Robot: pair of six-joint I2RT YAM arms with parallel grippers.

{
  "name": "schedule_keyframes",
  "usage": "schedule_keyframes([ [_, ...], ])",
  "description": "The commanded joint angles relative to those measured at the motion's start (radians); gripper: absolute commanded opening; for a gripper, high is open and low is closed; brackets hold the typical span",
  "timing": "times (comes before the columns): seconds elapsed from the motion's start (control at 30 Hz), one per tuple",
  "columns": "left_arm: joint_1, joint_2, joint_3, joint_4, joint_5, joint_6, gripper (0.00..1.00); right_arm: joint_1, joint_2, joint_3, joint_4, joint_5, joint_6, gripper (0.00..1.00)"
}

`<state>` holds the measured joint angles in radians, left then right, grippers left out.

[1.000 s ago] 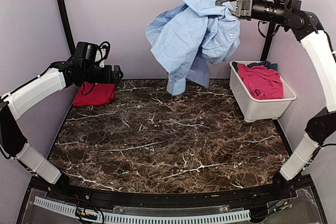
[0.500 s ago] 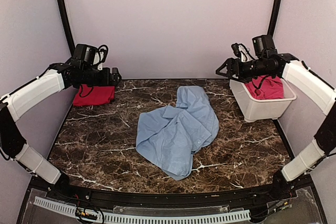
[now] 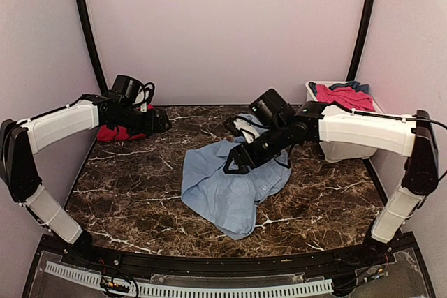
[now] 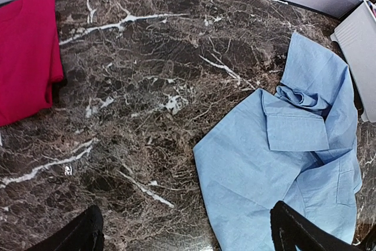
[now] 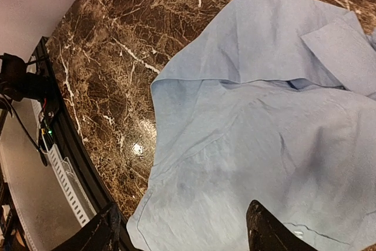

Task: Fold and stack the mixed laundry pile
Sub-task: Place the crumpled shirt at the center of the board, then adjust the crumpled shirt at the center of the board.

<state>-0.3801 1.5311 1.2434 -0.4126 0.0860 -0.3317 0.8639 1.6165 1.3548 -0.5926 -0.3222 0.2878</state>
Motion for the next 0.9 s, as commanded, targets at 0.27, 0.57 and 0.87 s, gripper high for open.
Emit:
schedule_keyframes([
  [0.27, -0.079, 0.188, -0.024, 0.033, 0.201, -0.085, 0.87, 0.196, 0.228, 0.123, -0.011, 0.128, -0.017, 0.71],
  [0.57, -0.145, 0.383, 0.01, 0.046, 0.127, -0.16, 0.83, 0.194, 0.164, -0.018, 0.012, 0.156, 0.001, 0.74],
  [0.87, -0.182, 0.511, 0.103, 0.033, 0.134, -0.157, 0.46, 0.196, 0.083, -0.04, -0.011, 0.233, -0.005, 0.75],
])
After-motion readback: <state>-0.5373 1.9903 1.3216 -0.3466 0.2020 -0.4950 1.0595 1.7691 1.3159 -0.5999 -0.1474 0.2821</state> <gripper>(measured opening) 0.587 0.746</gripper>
